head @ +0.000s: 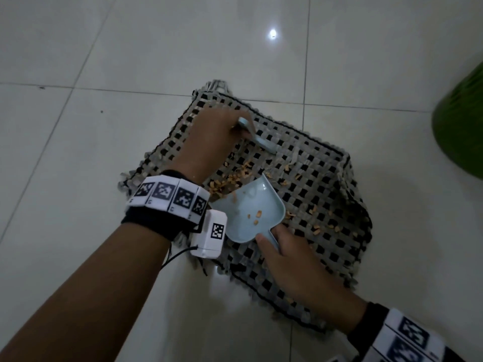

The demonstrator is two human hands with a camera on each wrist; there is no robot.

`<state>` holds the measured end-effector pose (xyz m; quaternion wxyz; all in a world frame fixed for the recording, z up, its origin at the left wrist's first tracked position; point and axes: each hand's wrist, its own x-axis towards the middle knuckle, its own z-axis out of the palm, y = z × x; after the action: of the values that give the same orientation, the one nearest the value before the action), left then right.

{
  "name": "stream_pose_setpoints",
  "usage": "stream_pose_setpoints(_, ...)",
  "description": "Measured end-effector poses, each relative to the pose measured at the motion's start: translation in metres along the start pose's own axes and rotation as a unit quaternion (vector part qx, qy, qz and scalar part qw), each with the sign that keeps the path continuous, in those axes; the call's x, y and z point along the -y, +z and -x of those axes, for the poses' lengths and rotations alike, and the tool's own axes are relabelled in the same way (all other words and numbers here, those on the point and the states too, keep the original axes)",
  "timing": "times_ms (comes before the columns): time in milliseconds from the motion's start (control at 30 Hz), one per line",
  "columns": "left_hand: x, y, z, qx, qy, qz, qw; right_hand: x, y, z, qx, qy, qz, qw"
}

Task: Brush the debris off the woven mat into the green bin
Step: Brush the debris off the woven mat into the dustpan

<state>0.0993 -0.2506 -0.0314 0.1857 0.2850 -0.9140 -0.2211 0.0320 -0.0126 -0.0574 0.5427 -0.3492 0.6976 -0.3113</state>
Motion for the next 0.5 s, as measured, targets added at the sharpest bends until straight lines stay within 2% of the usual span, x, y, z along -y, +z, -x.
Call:
stream_pose_setpoints(200,0.021,-0.027,0.011,0.072,-0.029,-0.042,0.996,-0.006,-0.002,0.008,0.009,-0.023,-0.022,0.999)
stream_pose_setpoints(367,0.012,-0.023,0.005,-0.004,-0.020,-0.024,0.999,-0.011,-0.003,0.003,0.008,-0.012,0.005,1.000)
stream_pose_setpoints(500,0.005,-0.005,0.002,0.003,-0.029,-0.046,0.999,-0.012,-0.004,0.002,0.010,-0.006,0.011,1.000)
